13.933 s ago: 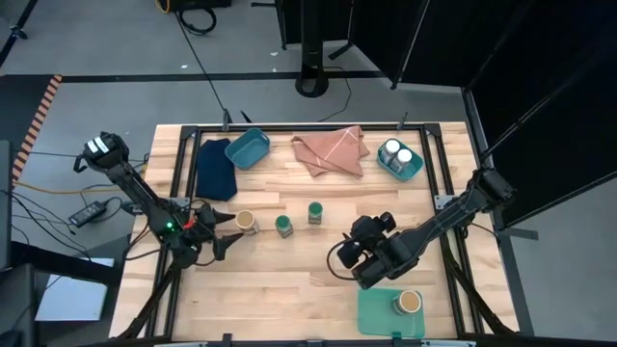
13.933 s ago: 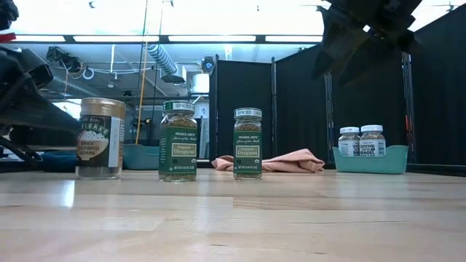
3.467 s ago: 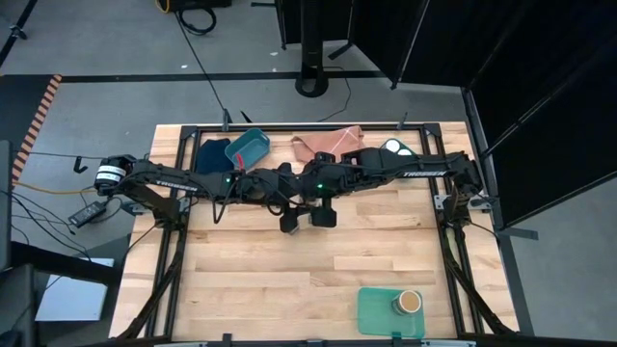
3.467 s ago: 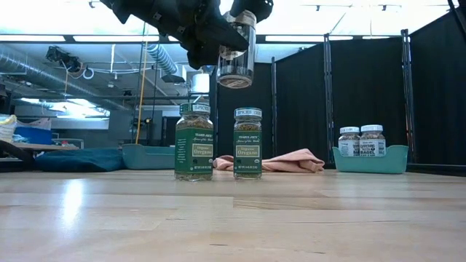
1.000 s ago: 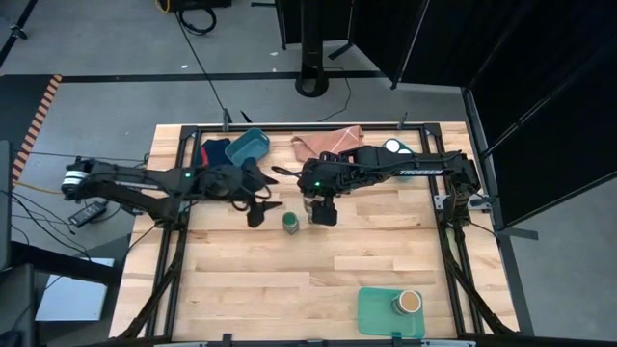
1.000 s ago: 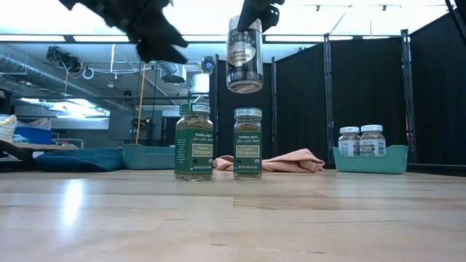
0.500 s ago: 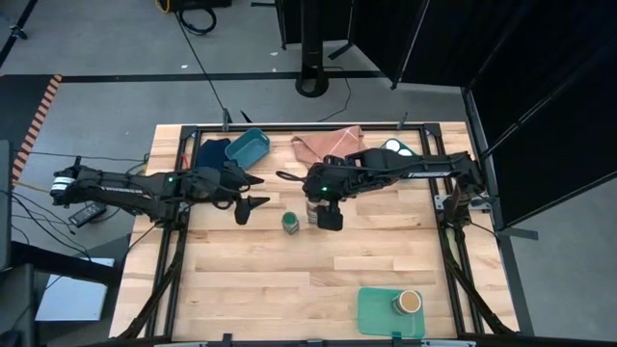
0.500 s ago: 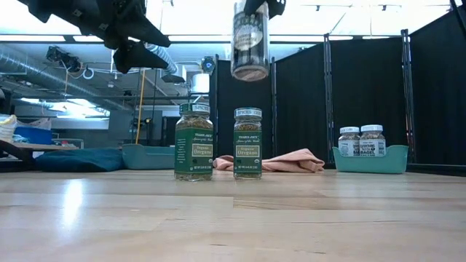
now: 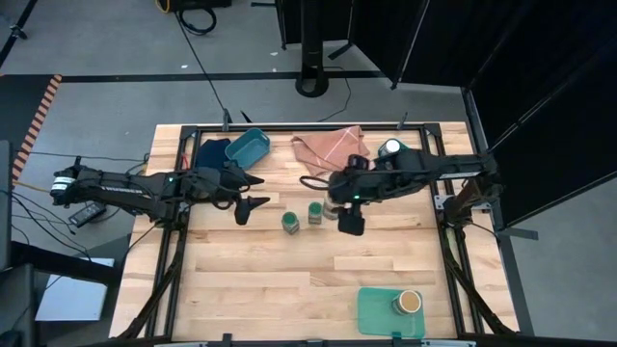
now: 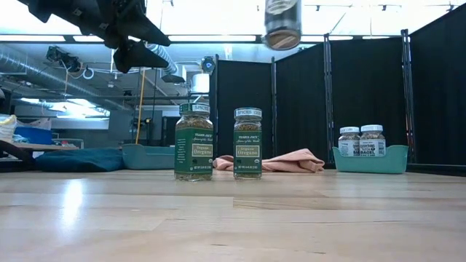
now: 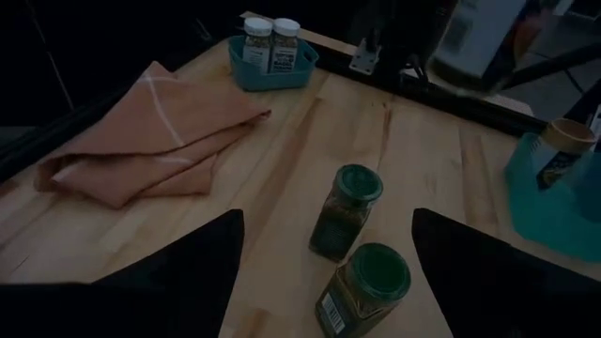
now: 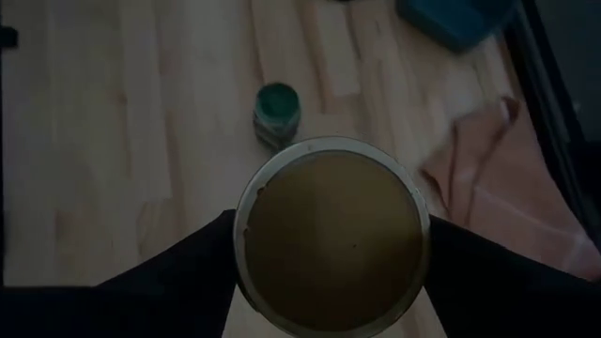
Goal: Sort spices by type
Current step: Put the gold seasoning bottle into the light green bin
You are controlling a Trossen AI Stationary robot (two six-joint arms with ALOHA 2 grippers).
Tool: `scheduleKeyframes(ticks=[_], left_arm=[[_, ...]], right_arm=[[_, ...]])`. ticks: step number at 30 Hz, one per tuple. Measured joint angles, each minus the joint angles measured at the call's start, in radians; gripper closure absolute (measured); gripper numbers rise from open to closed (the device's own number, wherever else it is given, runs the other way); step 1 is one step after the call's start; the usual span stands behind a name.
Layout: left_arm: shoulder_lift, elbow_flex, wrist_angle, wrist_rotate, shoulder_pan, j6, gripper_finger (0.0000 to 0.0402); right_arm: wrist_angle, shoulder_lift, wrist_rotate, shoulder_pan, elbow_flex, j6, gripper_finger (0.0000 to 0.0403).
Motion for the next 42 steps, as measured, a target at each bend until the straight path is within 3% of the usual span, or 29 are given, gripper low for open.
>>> scheduleKeyframes(ticks=[14,18,32,42], left_arm=[[0.000,0.000,0.033,-0.001,0.000,0.000,0.0088],[0.000,0.000,0.048,-0.009,0.000,0.000,0.0088],[0.000,0.000,0.044,-0.015,0.000,-0.007,0.0088],[0.000,0.000,0.044,-0.014,0.000,-0.008,0.0088]], right_arm=[[-0.231,-0.091,0.149,0.180,0.000,0.329,0.0101],[-0.225,-0.095,0.198,0.232,0.000,0.395,0.0106],[-0.228,-0.092,0.219,0.349,0.000,0.587,0.0113],[-0.227,-0.088,0.295,0.502,-0.001,0.844,0.0112]])
